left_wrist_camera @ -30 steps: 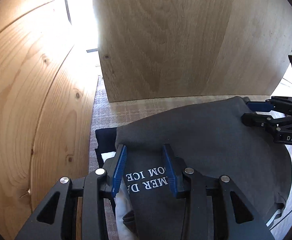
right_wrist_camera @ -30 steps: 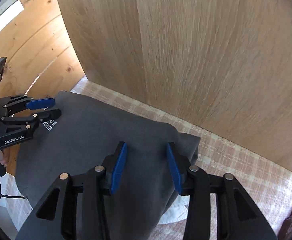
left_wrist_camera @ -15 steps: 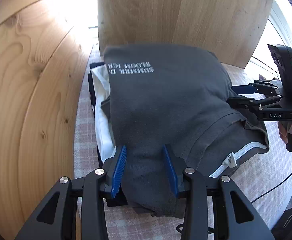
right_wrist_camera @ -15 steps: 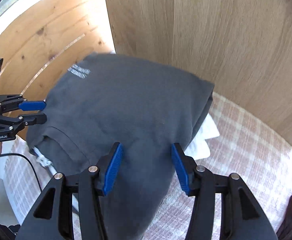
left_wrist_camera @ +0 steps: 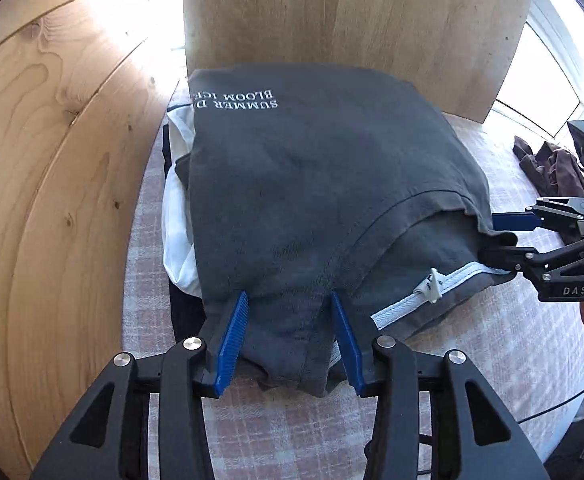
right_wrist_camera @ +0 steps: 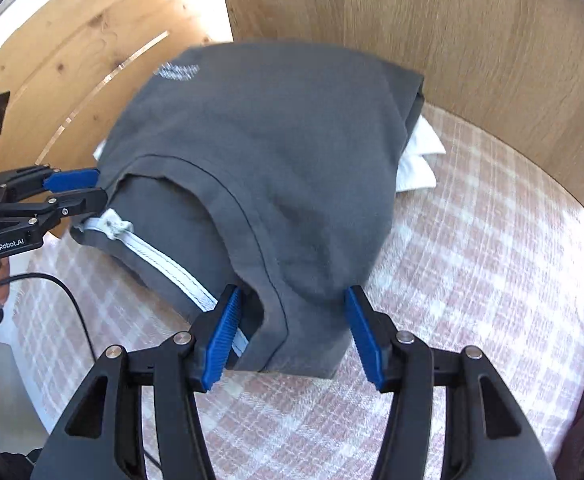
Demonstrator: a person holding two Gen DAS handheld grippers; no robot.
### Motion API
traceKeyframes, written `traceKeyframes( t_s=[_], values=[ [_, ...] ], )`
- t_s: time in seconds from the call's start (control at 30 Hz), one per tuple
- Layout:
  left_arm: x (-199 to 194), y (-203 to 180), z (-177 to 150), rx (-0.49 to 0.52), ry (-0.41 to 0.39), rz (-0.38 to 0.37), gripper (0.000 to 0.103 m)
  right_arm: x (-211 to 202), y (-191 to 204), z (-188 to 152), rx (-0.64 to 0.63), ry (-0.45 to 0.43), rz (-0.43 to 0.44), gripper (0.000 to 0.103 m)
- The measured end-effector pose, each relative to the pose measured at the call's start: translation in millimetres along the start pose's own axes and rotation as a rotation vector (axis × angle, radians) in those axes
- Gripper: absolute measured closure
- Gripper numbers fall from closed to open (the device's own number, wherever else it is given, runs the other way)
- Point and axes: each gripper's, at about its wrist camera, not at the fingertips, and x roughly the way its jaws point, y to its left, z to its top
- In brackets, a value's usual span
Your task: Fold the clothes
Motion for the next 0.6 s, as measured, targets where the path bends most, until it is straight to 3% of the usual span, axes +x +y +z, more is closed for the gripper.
traceKeyframes(
  t_s=[0.1,0.27,0.33,0.47,0.6],
  values=[
    [-19.1,-0.3,-1.5,-0.056,-0.025,0.011,0.058,-22.4,0.4,-4.0,0.054,-0.029,-0.020,0.050],
    [-78.4,-21.4,-20.0,-0.076,-0.122,-0.084,0.034,-87.2,7.2,-34.5,0.129,-0.141,-0.092,0.050],
    [-96.8,-34.3,-29.0,-0.065,-0.145,-0.089,0.028,-104.7,12.4,-48.1,0.155,-0.166,-0.114,0.050],
    [-123.0,-60.2,-49.3,-0.050,-0.156,-0.088,0.025,-147.3,9.7,-80.2,0.217,-0.200,-0.116,0.050],
    [-147.3,-85.8,-72.9,-0.053,-0.168,-0.070,0.025,-172.1,21.6,-101.7,0.193,-0.217,-0.146,0.050]
  ],
)
